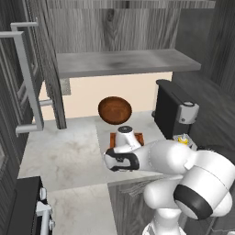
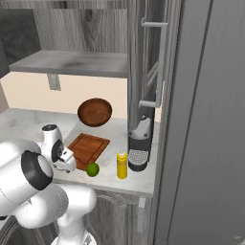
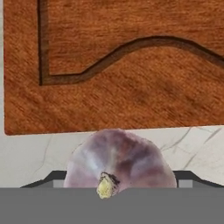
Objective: Open the cabinet. Place the bowl and condiment on the counter. Then place the lime and garlic on the cutting board.
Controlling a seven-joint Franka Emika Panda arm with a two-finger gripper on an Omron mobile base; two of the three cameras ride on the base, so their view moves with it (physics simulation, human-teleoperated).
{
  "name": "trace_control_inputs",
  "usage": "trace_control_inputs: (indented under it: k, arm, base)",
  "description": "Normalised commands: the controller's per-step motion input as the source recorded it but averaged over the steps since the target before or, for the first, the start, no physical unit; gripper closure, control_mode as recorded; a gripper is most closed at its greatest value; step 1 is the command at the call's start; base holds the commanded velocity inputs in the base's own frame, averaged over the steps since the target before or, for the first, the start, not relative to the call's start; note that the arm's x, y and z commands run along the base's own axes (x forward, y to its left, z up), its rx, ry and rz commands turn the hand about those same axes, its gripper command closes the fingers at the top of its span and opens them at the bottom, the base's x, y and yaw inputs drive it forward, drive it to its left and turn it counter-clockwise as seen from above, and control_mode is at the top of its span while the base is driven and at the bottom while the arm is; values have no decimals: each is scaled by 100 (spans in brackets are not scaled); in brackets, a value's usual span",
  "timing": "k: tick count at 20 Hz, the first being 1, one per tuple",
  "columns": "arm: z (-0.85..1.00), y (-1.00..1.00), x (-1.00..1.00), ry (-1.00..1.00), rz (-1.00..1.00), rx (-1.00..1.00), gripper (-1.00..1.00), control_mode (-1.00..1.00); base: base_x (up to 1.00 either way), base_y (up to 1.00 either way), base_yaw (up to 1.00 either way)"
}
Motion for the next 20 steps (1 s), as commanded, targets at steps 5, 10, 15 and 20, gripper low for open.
trace_control_inputs:
  k: [5,10,15,20]
  arm:
    - [-12,0,0,-10,-1,0,100,-100]
    - [1,0,-18,-15,0,0,100,-100]
    - [10,-1,-32,-13,0,0,100,-100]
    - [26,-16,-29,-5,0,3,100,-100]
  base:
    - [0,0,0]
    - [0,0,0]
    - [0,0,0]
    - [0,0,0]
